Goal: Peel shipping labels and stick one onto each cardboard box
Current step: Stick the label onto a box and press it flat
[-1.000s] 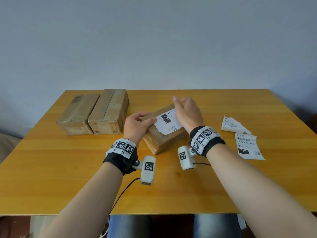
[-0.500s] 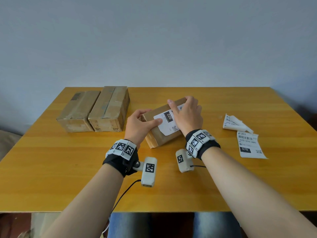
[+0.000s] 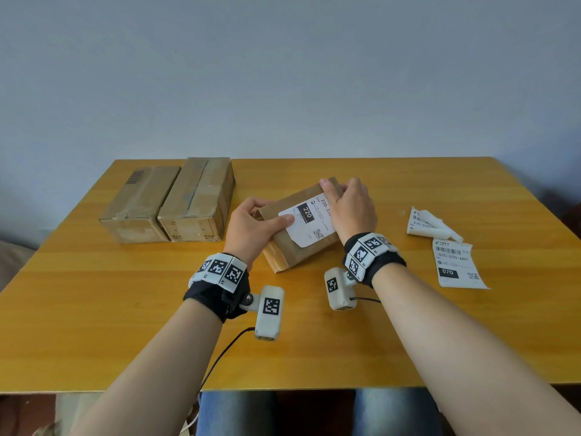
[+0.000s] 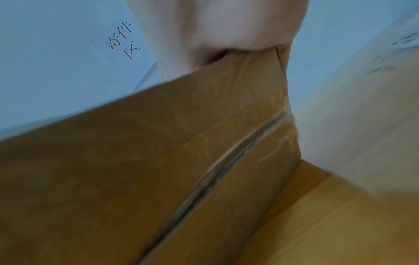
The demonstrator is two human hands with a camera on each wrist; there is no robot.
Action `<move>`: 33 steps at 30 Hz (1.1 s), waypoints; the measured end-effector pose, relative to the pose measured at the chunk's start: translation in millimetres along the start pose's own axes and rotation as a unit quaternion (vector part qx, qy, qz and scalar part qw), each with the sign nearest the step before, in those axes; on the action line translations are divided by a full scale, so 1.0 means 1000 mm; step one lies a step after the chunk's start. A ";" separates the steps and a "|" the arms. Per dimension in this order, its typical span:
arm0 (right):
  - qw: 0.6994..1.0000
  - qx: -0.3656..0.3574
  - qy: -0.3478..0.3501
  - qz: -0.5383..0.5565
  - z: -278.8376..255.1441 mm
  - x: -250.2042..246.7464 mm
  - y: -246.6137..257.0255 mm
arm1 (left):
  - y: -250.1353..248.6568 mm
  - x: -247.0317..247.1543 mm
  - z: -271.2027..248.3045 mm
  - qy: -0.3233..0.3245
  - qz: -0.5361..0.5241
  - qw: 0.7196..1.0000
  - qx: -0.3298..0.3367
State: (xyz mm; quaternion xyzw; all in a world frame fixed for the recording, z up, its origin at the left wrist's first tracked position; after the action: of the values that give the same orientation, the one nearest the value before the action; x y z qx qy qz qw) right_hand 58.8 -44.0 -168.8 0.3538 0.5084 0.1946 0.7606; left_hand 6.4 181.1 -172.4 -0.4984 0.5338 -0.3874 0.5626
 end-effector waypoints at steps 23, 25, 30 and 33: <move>0.993 0.051 -0.035 0.097 0.001 -0.026 -0.033 | -0.010 0.001 -0.002 0.031 0.055 0.996 0.062; 0.993 0.039 -0.031 0.107 -0.002 -0.028 -0.024 | -0.010 0.001 -0.002 0.030 0.056 0.996 0.062; 0.993 -0.055 -0.017 0.105 -0.014 -0.018 0.011 | -0.011 0.006 -0.002 0.027 0.055 0.996 0.061; 0.995 -0.068 -0.037 0.061 -0.020 -0.012 0.014 | -0.013 0.008 -0.001 0.027 0.054 0.996 0.062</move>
State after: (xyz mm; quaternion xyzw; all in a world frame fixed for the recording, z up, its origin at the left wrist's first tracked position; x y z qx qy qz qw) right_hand 36.8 -35.9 -155.5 0.3386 0.4425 0.2620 0.7880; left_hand 7.9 171.1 -161.5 -0.4223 0.5496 -0.4021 0.5982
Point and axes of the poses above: each hand's wrist, its own z-axis towards the middle knuckle, its own x-axis out of the palm, y = z × x, the point moved 6 cm from there along z, towards the middle knuckle, and after that the axes turned 5 degrees about z, right-handed, at the moved point
